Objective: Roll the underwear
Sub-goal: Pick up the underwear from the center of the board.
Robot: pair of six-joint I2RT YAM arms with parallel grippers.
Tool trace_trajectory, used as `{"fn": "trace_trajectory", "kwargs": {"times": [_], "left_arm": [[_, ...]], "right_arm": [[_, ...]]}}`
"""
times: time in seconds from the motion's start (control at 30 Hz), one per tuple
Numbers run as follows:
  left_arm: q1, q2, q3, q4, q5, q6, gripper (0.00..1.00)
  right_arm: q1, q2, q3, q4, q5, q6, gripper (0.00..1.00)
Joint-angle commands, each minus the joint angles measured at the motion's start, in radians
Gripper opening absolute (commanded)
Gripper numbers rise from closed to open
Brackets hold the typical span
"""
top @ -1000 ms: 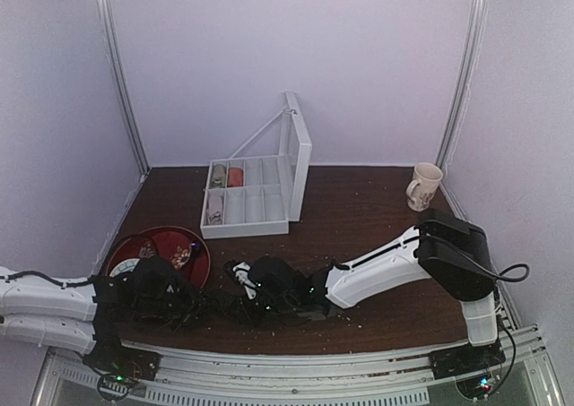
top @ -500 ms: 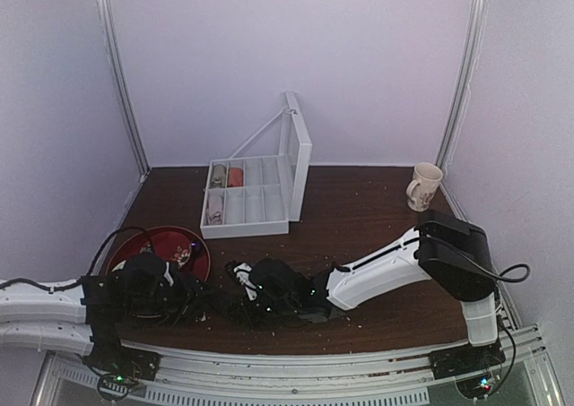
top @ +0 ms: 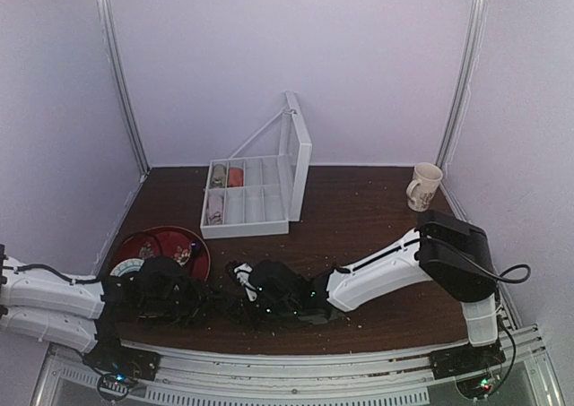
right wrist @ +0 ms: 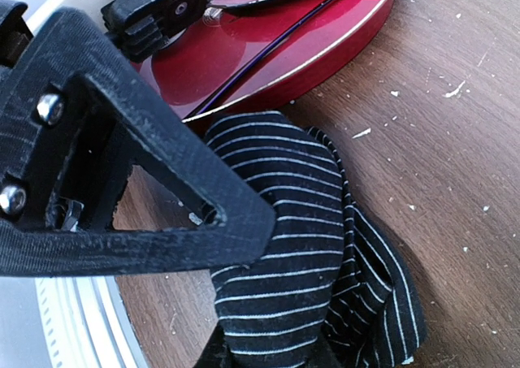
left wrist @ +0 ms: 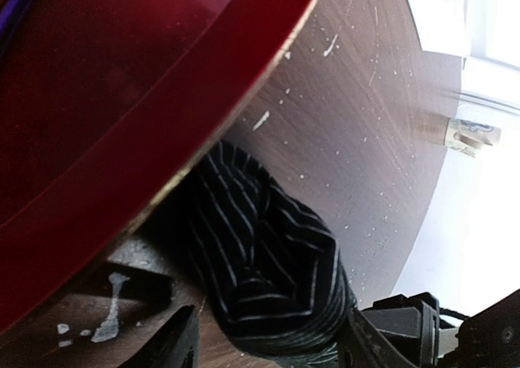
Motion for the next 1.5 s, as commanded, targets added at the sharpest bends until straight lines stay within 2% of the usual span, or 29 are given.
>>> {"fn": "trace_trajectory", "kwargs": {"times": [0.0, 0.33, 0.73, 0.97, 1.07, 1.17, 1.27, 1.33, 1.4, 1.47], "left_arm": [[-0.013, 0.026, 0.003, 0.077, -0.008, -0.03, 0.79], [-0.061, 0.066, -0.002, 0.073, -0.033, -0.115, 0.79], [-0.075, 0.145, -0.029, 0.169, -0.074, -0.134, 0.83], [-0.075, 0.193, -0.049, 0.22, -0.084, -0.156, 0.81], [-0.075, 0.213, -0.047, 0.25, -0.091, -0.158, 0.74], [-0.075, 0.226, -0.043, 0.251, -0.089, -0.154, 0.61], [-0.075, 0.241, -0.046, 0.26, -0.09, -0.157, 0.6], [-0.075, 0.257, -0.049, 0.28, -0.087, -0.159, 0.55], [-0.075, 0.27, -0.052, 0.306, -0.085, -0.159, 0.44], [-0.075, 0.275, -0.051, 0.31, -0.081, -0.159, 0.37]], "right_arm": [[0.016, 0.057, -0.046, -0.239, 0.006, -0.002, 0.0], [0.021, 0.065, -0.035, -0.225, -0.012, 0.003, 0.0], [0.031, 0.063, -0.049, -0.177, -0.074, 0.001, 0.0], [0.036, 0.063, -0.041, -0.182, -0.109, -0.022, 0.0], [0.039, 0.069, -0.036, -0.172, -0.152, -0.027, 0.0], [0.04, 0.069, -0.037, -0.165, -0.178, -0.029, 0.0], [0.042, 0.065, -0.039, -0.153, -0.217, -0.037, 0.0], [0.042, 0.066, -0.036, -0.144, -0.251, -0.04, 0.0], [0.041, 0.071, -0.035, -0.141, -0.262, -0.038, 0.0], [0.041, 0.073, -0.036, -0.14, -0.262, -0.039, 0.0]]}}
